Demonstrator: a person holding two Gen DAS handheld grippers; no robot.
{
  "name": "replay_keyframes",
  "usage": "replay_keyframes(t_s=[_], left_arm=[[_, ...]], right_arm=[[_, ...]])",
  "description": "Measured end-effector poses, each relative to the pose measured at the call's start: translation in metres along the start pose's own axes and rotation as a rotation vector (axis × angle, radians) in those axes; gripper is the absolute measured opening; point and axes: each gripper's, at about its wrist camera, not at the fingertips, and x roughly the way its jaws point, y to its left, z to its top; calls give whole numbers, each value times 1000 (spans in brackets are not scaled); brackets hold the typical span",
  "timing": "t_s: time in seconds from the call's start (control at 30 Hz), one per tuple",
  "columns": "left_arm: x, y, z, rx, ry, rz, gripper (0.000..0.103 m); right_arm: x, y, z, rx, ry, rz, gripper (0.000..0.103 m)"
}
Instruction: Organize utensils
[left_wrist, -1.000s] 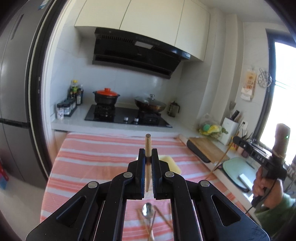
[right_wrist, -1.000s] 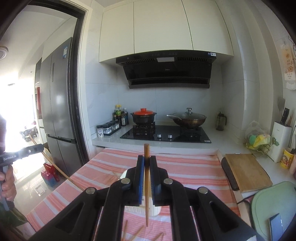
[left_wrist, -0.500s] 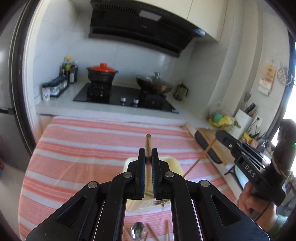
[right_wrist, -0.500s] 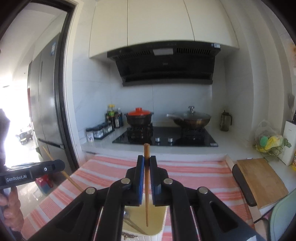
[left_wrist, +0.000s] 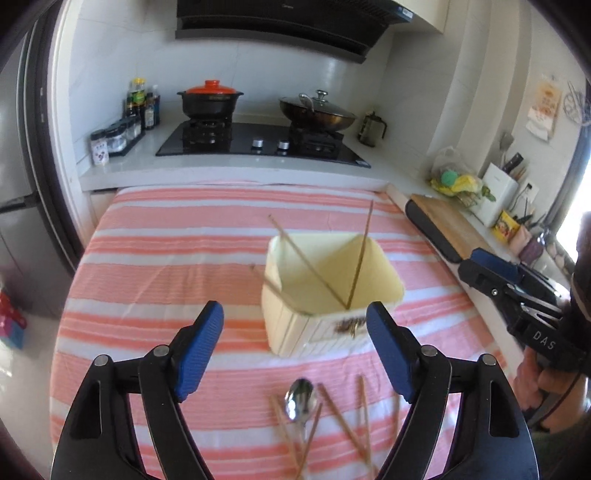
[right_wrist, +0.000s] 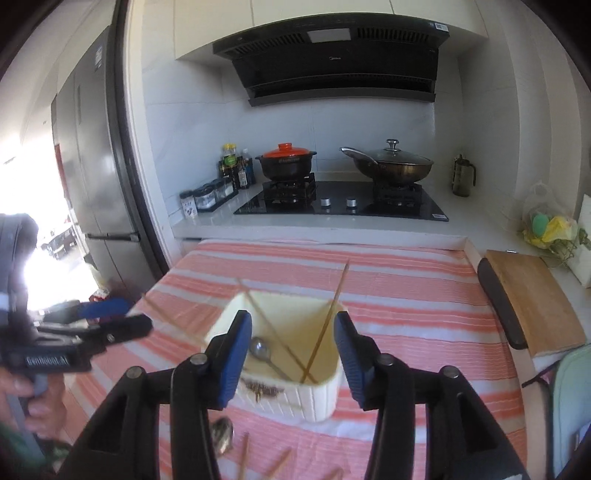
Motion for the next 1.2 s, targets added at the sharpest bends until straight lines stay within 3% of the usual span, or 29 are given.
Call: replay_keyframes(t_s=[0.1,0.2,0.33,0.43,0.63,0.93,1.2], left_arm=[[-27,10,-52,31,16,16,86],[-49,21,-114,19,13,77,88],[-63,39,-182,-102,16,149,88],[-68,48,-216,-162,-1,168,88],[-67,35,-238,-103,-29,209,88],[-68,25,-250,-77,-36,185,89],[-64,26,-256,-93,-14,176,89]], right_arm=[[-32,7,-58,-62,23,-46,53],[-56,11,-129,-71,46,-134,54],[-77,4,-209,57,117,-218,54],[-93,-1,-247,149,127,-235,54],[-92,4,-269,169,136,-256,54],[-89,32,-283,156,133,-229,54],[-83,33,-292,176,157,-233,54]])
